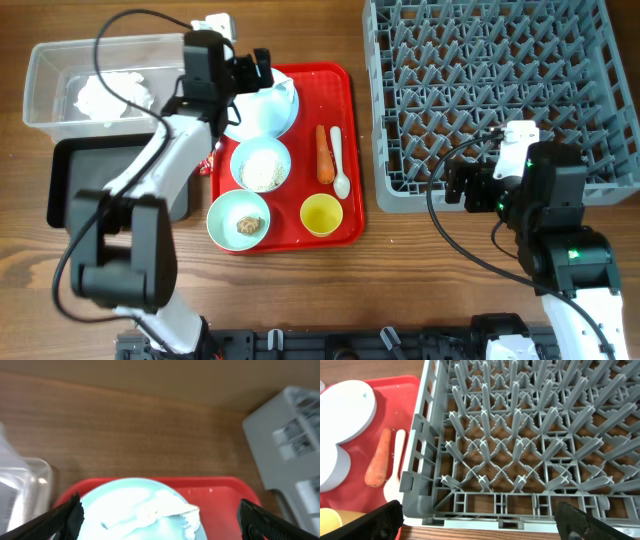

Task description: Sort waste into correct bins and load items into the dishwasher rack

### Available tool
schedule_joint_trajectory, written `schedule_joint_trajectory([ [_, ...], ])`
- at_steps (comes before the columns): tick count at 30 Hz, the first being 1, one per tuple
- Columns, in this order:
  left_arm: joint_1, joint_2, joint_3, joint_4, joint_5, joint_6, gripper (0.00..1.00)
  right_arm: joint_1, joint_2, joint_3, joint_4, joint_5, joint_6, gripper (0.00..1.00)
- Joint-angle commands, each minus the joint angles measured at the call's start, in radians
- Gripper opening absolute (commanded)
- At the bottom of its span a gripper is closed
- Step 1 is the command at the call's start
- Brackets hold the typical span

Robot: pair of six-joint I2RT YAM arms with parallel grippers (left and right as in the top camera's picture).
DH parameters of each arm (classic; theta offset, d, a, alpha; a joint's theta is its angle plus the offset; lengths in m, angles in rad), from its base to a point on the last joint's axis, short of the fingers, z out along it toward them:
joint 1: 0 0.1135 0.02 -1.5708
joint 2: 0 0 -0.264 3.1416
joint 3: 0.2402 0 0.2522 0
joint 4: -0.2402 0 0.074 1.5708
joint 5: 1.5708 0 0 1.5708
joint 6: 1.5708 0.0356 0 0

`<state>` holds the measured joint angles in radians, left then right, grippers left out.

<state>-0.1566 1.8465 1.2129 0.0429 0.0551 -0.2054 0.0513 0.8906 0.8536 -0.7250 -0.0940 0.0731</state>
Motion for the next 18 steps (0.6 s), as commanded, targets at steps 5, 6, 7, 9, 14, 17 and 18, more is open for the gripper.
schedule_joint_trajectory([
  [5,-0.005,0.143,0.011,0.081,0.008,-0.011,1.0,0.002,0.032,0.025,0.002,-0.013,-0.01,1.0],
  [6,-0.005,0.157,0.011,0.087,0.008,-0.011,1.0,0.002,0.034,0.025,0.002,-0.013,-0.01,1.0],
  [7,-0.005,0.17,0.011,0.093,0.008,-0.011,1.0,0.002,0.035,0.025,0.002,-0.012,-0.01,1.0],
  [9,-0.005,0.199,0.011,0.1,0.009,-0.008,1.0,0.002,0.035,0.025,0.002,-0.013,-0.01,1.0],
  [14,-0.016,0.231,0.011,0.093,0.083,0.152,1.0,0.002,0.035,0.025,0.003,-0.012,-0.01,1.0],
  [17,-0.034,0.245,0.011,0.071,0.082,0.246,1.0,0.002,0.035,0.025,0.003,-0.012,-0.01,1.0],
  [18,-0.039,0.251,0.011,0.065,0.082,0.264,1.0,0.002,0.035,0.025,0.003,-0.012,-0.01,1.0],
])
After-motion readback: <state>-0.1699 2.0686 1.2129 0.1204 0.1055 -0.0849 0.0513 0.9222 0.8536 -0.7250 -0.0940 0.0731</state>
